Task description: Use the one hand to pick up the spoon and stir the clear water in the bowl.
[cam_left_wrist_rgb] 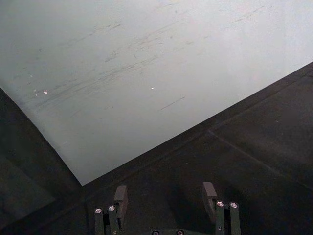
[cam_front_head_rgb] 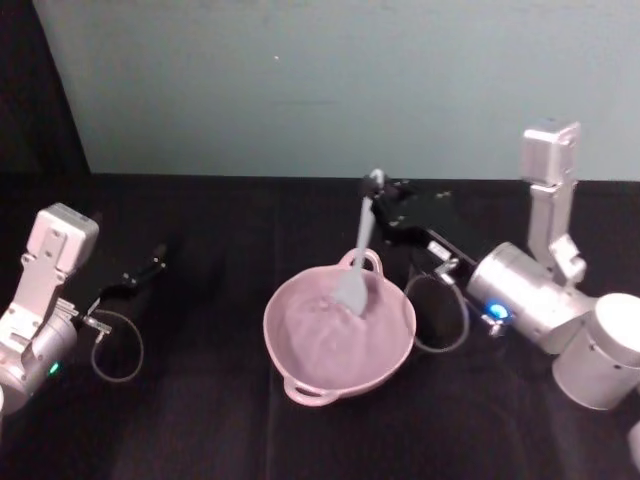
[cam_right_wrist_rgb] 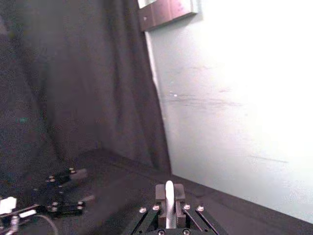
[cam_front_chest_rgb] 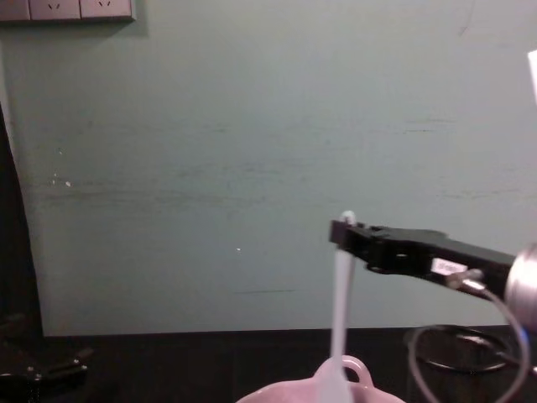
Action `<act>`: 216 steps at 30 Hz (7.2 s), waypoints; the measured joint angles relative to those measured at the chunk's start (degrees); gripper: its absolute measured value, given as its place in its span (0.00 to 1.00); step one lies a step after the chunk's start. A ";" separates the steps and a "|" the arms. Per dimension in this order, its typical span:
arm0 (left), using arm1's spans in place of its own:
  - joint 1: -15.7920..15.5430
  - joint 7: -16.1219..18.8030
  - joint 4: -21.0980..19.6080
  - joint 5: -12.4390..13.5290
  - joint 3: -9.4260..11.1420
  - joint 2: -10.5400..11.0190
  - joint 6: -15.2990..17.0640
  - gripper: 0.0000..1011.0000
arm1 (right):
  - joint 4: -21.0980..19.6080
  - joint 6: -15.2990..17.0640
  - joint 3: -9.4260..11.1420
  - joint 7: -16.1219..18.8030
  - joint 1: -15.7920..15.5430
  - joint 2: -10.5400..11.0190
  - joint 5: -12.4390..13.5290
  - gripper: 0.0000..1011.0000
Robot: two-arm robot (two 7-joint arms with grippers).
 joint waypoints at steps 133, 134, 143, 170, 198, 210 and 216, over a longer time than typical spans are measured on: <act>0.00 0.00 0.00 0.00 0.00 0.00 0.00 0.99 | -10.51 1.39 -2.58 -0.31 -6.45 0.80 -5.76 0.11; 0.00 0.00 0.00 0.00 0.00 0.00 0.00 0.99 | -10.96 1.40 -3.18 -0.09 -6.48 0.52 -5.78 0.11; -0.01 0.00 0.00 0.00 0.00 0.00 0.00 0.99 | -11.20 1.24 -5.02 0.64 -5.58 -0.62 -5.71 0.11; 0.00 0.00 0.00 0.00 0.00 0.00 0.00 0.99 | -3.55 -0.70 0.63 -1.57 -2.87 -0.23 -4.41 0.11; 0.00 0.00 0.00 0.00 0.00 0.00 0.00 0.99 | -13.78 1.67 -2.65 1.47 -5.04 3.50 -4.05 0.11; 0.00 0.00 0.00 0.00 0.00 0.00 0.00 0.99 | -19.28 1.97 7.07 -1.30 -5.30 8.03 1.38 0.11; 0.00 0.00 0.00 0.00 0.00 0.00 0.00 0.99 | -18.56 0.57 10.65 -2.91 -6.99 9.09 2.68 0.11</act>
